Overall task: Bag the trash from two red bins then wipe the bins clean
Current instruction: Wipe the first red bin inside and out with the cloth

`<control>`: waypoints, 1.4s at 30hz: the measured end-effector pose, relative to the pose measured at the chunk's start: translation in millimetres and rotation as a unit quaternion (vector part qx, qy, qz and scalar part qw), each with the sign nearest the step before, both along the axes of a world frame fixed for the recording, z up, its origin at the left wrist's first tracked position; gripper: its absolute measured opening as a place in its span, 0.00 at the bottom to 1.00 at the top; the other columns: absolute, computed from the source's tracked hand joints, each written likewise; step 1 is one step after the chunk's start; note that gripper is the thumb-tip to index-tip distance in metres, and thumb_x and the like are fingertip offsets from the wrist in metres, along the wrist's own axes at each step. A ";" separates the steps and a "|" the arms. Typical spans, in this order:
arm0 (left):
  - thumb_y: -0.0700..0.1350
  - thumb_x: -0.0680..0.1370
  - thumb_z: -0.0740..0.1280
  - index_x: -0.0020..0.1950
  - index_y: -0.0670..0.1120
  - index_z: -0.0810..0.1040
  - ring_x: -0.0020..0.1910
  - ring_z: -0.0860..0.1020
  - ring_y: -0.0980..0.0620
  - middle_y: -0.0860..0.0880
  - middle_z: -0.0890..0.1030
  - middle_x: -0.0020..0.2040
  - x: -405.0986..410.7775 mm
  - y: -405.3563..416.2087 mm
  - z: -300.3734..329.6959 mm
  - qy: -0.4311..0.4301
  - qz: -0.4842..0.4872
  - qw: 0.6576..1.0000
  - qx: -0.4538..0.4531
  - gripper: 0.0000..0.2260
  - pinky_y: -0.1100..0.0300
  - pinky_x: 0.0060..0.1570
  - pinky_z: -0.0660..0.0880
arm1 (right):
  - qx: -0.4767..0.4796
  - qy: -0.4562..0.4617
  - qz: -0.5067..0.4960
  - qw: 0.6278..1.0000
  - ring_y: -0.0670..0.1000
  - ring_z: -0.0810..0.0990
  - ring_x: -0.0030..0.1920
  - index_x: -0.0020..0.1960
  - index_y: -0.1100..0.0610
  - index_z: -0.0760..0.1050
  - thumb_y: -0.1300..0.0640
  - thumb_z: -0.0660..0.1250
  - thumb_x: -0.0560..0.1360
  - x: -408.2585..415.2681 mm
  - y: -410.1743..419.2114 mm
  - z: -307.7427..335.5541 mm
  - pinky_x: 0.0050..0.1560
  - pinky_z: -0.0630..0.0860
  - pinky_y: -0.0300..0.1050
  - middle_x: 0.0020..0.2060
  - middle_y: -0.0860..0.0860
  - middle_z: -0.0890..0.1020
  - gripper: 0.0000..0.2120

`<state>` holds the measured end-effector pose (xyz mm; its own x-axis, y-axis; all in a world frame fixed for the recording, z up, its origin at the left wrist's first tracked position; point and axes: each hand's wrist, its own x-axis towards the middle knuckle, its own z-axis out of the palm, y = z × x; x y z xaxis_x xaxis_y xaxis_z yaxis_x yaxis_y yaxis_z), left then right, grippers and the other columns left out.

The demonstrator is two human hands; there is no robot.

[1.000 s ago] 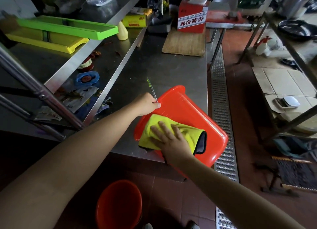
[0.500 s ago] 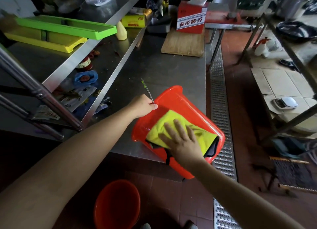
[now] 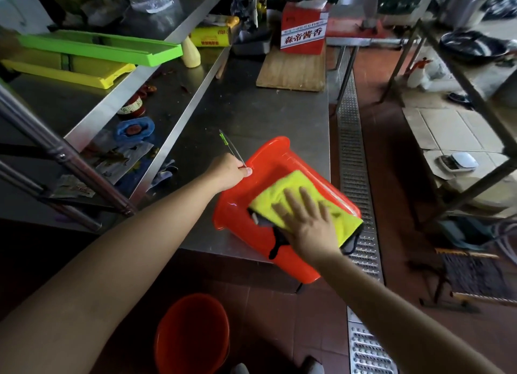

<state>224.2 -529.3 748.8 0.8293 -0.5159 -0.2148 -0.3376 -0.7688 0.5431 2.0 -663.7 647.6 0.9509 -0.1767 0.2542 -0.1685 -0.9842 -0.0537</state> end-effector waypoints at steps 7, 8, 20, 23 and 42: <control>0.55 0.75 0.72 0.57 0.49 0.80 0.50 0.80 0.48 0.49 0.83 0.51 -15.4 -2.9 -9.2 -0.013 0.063 0.993 -0.096 0.15 0.59 0.47 0.74 | -0.050 0.019 0.055 0.997 0.59 0.59 0.79 0.75 0.40 0.69 0.48 0.73 0.74 -15.9 -12.9 11.2 0.70 0.66 0.64 0.79 0.48 0.62 0.30; 0.54 0.74 0.73 0.58 0.49 0.77 0.49 0.80 0.48 0.48 0.82 0.51 -22.7 -4.0 -10.8 -0.010 0.092 0.988 -0.125 0.16 0.58 0.47 0.73 | -0.042 0.029 0.049 0.997 0.59 0.59 0.79 0.74 0.40 0.69 0.47 0.73 0.75 -15.6 -18.3 14.4 0.69 0.66 0.63 0.79 0.47 0.63 0.29; 0.52 0.78 0.69 0.72 0.51 0.72 0.66 0.73 0.43 0.44 0.74 0.68 -21.7 -15.9 2.3 -0.105 -0.002 0.994 0.023 0.23 0.51 0.63 0.73 | 0.002 0.070 0.068 0.995 0.57 0.55 0.80 0.76 0.37 0.65 0.42 0.63 0.80 -15.8 -41.5 26.9 0.72 0.65 0.60 0.80 0.44 0.58 0.24; 0.55 0.76 0.71 0.67 0.53 0.78 0.61 0.67 0.42 0.46 0.68 0.62 -29.4 -16.4 0.7 -0.237 0.007 0.969 0.070 0.20 0.50 0.59 0.71 | 0.022 0.088 0.050 0.995 0.54 0.48 0.81 0.77 0.35 0.60 0.38 0.56 0.82 -12.5 -47.8 27.3 0.74 0.60 0.59 0.81 0.42 0.52 0.24; 0.42 0.82 0.61 0.79 0.50 0.58 0.71 0.68 0.43 0.56 0.55 0.79 -18.9 -19.4 1.4 -0.202 -0.165 0.960 0.106 0.26 0.47 0.66 0.72 | 0.113 0.094 -0.051 0.988 0.53 0.47 0.81 0.78 0.35 0.57 0.36 0.55 0.81 12.6 -75.2 41.2 0.75 0.58 0.62 0.81 0.42 0.52 0.26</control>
